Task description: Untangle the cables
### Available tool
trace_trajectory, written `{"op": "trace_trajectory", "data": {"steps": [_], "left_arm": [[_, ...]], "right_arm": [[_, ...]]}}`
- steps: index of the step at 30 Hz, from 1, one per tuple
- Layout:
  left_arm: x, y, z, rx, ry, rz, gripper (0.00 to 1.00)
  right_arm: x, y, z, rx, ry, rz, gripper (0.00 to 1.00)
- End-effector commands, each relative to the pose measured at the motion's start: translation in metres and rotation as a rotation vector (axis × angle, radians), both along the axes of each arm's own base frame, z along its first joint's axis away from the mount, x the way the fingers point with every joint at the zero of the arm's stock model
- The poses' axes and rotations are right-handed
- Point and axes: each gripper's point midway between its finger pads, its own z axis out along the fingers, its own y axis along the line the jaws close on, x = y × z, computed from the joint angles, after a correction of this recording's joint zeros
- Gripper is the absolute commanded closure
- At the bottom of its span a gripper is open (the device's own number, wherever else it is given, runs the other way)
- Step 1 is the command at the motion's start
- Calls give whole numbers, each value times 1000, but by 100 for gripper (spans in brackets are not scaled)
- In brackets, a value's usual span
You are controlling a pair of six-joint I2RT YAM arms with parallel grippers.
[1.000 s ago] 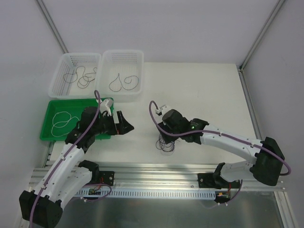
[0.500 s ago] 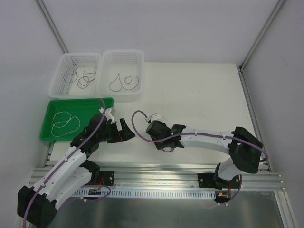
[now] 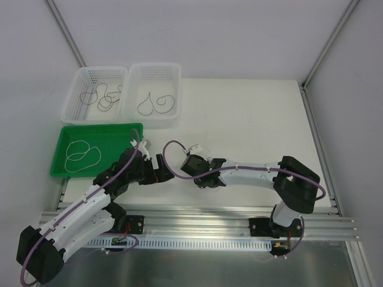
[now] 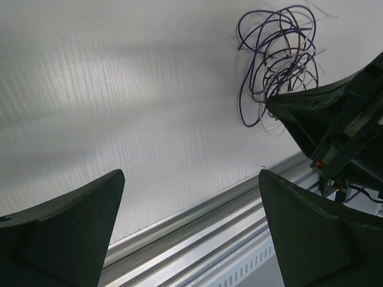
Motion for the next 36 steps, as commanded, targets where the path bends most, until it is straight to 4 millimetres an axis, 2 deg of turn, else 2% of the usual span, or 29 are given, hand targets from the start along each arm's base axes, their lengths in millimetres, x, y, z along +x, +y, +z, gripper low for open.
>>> {"op": "trace_trajectory", "data": {"steps": [1,6,9,10,14,21,26,33,36], "left_arm": [[7,-10,8,-3,-32,4,4],[4,-34,8,12,-35,-53,4],[7,-50,14,-2,-60,-75,5],[5,-58,18,-10,-74,-95,6],[7,-80,18,-22,-89,-132,7],[9,-103,21,-95,-68,-98,11],[18,-105,9,-80,-57,-18,17],[21,-125,-5,-60,-26,-25,25],[23,-130,-14,-47,-15,-16,32]], "right_arm": [[6,4,38,92,-67,-11,99],[-2,9,82,275,-89,50,99],[-6,10,91,350,-74,69,99],[-10,12,100,398,-67,88,99],[-13,14,115,514,-78,111,99],[-14,6,113,549,-94,97,99],[-18,10,116,598,-90,108,99],[-19,8,124,623,-108,115,99],[-20,7,129,644,-112,119,99]]}}
